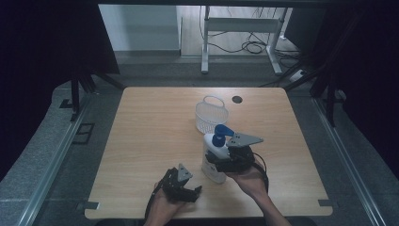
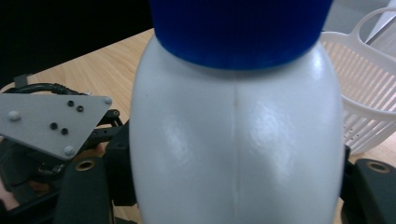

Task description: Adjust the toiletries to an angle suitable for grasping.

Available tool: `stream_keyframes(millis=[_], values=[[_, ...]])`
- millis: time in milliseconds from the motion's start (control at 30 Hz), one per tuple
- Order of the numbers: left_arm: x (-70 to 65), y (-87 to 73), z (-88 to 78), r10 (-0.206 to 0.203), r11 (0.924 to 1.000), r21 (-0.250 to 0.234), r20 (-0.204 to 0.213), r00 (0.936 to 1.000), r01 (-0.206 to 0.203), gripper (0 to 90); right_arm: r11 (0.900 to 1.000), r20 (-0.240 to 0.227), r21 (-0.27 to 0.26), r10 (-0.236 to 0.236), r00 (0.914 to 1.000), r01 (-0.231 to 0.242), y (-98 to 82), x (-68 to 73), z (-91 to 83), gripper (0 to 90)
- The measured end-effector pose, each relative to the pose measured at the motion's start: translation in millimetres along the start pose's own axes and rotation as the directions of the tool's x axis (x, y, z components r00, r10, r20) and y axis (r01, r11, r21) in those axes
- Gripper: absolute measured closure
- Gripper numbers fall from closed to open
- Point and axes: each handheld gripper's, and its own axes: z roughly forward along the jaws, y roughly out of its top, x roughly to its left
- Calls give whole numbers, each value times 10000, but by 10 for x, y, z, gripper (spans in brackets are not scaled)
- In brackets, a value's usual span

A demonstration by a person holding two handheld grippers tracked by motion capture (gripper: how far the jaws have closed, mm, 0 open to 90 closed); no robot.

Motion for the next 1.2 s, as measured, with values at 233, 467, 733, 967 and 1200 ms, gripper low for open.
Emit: stream_keyframes(millis=[233,467,733,967,1200], values=[[-1,0,0,-5,10000,-1,-7,10000,5,127,9997,253,21,-240,9994,239,2,18,-2,371],[-1,0,-1,-5,10000,1,-8,10000,5,127,9989,116,271,-397,9991,394,26,7,-19,376],[-1,0,0,-10,10000,1,4,10000,10,127,9987,-271,370,-343,9990,353,71,-51,-39,378],[-2,0,0,-15,10000,-13,-4,10000,15,127,9974,-318,412,-585,9978,598,165,-97,-82,379],[-1,-1,1,-13,10000,-20,-14,10000,13,127,9957,-634,331,-846,9944,869,241,-183,-100,379]])
